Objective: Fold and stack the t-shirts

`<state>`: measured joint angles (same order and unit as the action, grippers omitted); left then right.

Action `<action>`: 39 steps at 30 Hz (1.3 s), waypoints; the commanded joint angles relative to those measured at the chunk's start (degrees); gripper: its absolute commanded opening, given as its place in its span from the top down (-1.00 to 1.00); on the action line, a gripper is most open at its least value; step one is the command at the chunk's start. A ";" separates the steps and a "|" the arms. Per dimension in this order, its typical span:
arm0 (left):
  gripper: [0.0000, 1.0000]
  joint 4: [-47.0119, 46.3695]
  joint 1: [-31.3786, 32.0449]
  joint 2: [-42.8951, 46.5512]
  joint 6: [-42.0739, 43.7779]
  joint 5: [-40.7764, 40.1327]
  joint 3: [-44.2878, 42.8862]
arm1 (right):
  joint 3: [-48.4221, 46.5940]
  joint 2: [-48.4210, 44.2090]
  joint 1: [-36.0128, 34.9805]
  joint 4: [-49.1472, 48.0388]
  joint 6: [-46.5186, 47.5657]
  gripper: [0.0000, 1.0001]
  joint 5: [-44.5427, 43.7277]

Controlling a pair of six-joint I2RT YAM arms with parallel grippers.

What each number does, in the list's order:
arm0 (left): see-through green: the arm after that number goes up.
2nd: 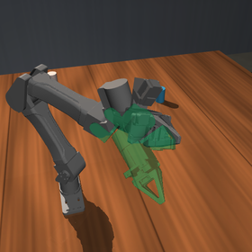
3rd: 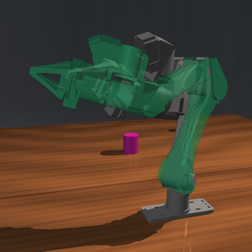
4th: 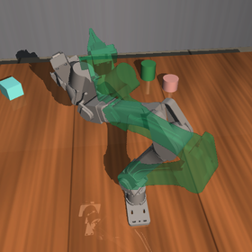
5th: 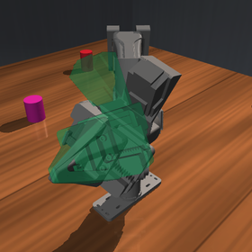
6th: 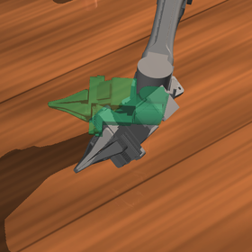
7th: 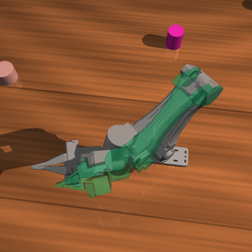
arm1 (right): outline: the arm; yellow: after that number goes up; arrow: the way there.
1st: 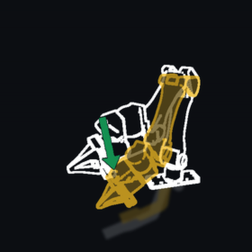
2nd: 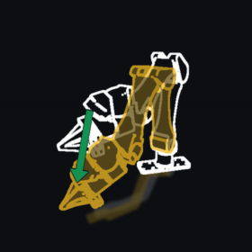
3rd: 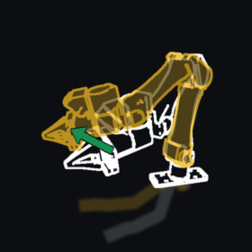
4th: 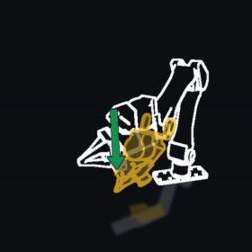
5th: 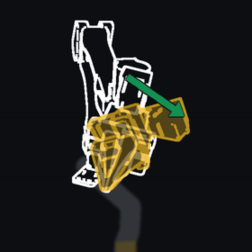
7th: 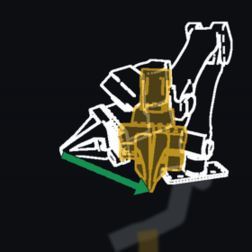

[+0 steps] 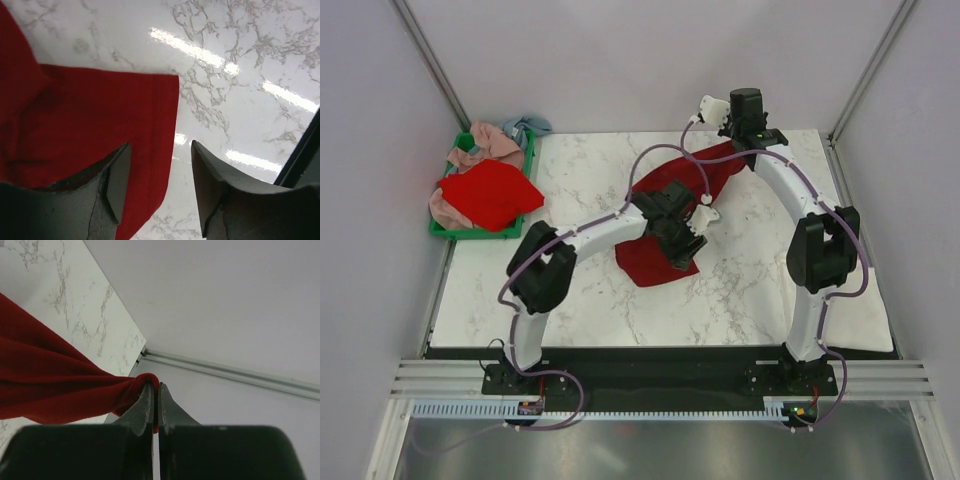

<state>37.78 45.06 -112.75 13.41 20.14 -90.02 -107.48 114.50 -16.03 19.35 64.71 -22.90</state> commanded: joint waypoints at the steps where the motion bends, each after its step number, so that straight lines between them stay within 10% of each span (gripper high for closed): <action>1: -0.20 0.97 5.20 -5.45 1.53 -5.72 -8.13 | 1.83 -2.17 0.99 -0.63 -2.57 1.00 1.01; 21: -0.06 0.63 11.54 -16.36 4.08 -19.96 -14.84 | 12.20 -8.50 5.40 -0.63 -6.96 1.00 8.04; 30: 0.95 0.01 11.54 -12.51 4.70 -19.97 -10.71 | 14.05 -9.91 5.66 -0.72 -8.19 1.00 7.96; 39: 0.95 1.15 4.36 11.56 8.38 -23.57 -3.77 | 12.56 -15.88 5.84 6.73 -13.89 1.00 9.36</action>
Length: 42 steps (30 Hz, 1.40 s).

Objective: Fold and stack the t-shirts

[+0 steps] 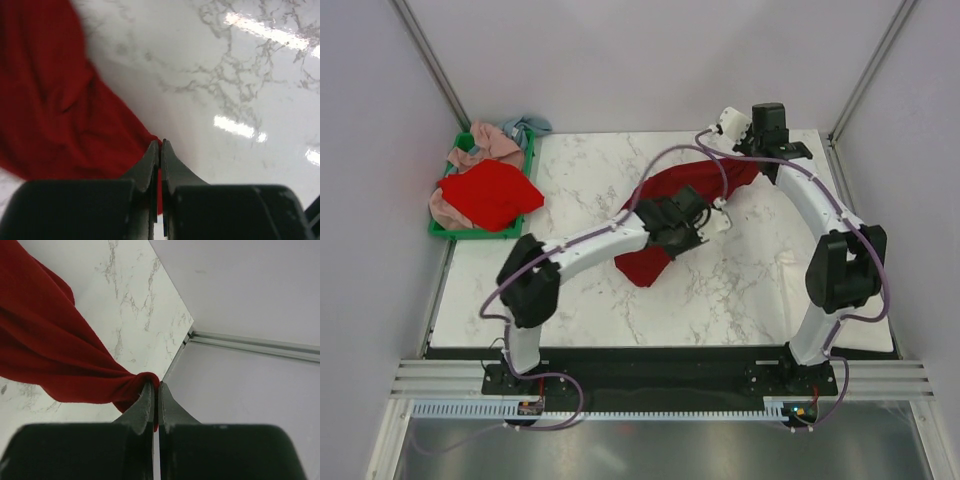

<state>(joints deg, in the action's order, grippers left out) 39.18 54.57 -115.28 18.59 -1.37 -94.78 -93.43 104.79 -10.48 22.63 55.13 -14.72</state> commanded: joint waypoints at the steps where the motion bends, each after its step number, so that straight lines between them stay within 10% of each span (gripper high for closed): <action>1: 0.96 0.28 -6.56 18.73 3.90 -2.06 2.74 | -1.84 -7.66 0.29 4.78 -5.38 1.00 2.84; 9: 0.95 7.75 -22.47 33.09 2.41 8.66 1.09 | -4.14 -17.32 -1.56 19.01 -19.53 1.00 12.61; 24: 0.95 7.24 -25.30 53.76 12.60 1.64 -0.74 | -0.61 -38.53 -3.14 26.15 -27.54 1.00 22.98; 42: 0.95 -10.78 -34.61 27.00 10.06 8.48 19.11 | 12.92 -16.32 -2.18 9.11 -24.46 1.00 20.96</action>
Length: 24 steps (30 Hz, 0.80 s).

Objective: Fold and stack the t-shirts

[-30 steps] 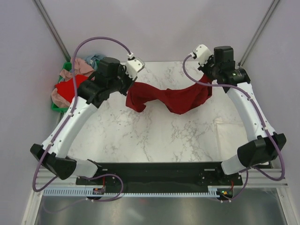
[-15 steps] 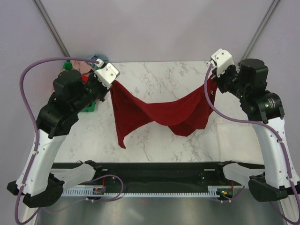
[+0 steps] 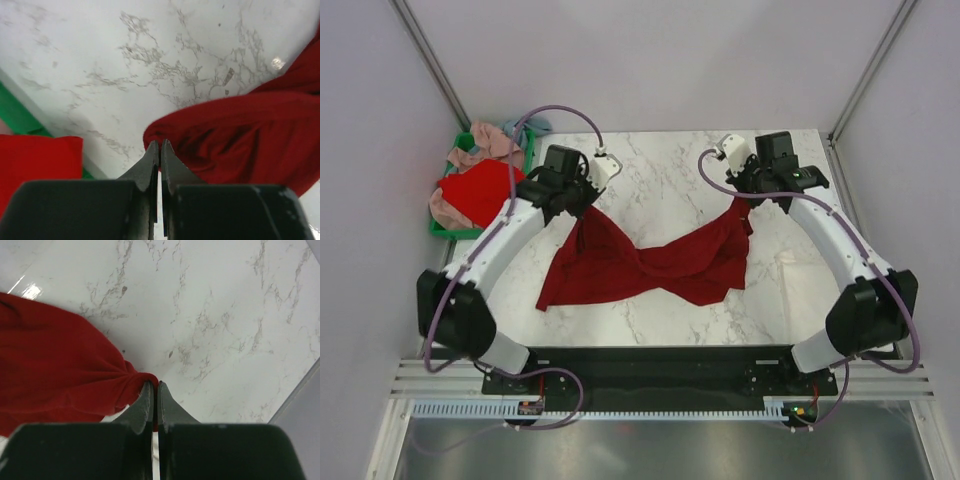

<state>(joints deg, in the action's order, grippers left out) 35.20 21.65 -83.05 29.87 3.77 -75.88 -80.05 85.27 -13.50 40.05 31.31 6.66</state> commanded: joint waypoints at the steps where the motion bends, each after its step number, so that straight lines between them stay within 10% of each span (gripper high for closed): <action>1: 0.95 -7.94 -2.13 -7.55 -1.65 3.52 -0.41 | -1.15 4.97 1.01 -9.46 -0.98 1.00 -0.42; 8: 0.93 -10.24 -6.96 -26.19 -2.71 2.04 -15.67 | -12.66 22.45 2.07 -11.84 -2.92 1.00 -0.42; 13: 0.30 -9.63 -8.46 -31.65 -4.11 -3.15 -22.38 | -19.26 28.45 2.07 -11.66 -5.29 1.00 -0.24; 24: -0.02 -1.54 -8.11 -17.33 -8.51 6.18 -5.52 | -13.04 24.77 2.07 -11.31 -6.96 1.00 1.87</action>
<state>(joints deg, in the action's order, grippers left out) 30.48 13.17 -102.89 23.09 8.14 -84.88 -94.98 114.08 -11.46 30.13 25.87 6.72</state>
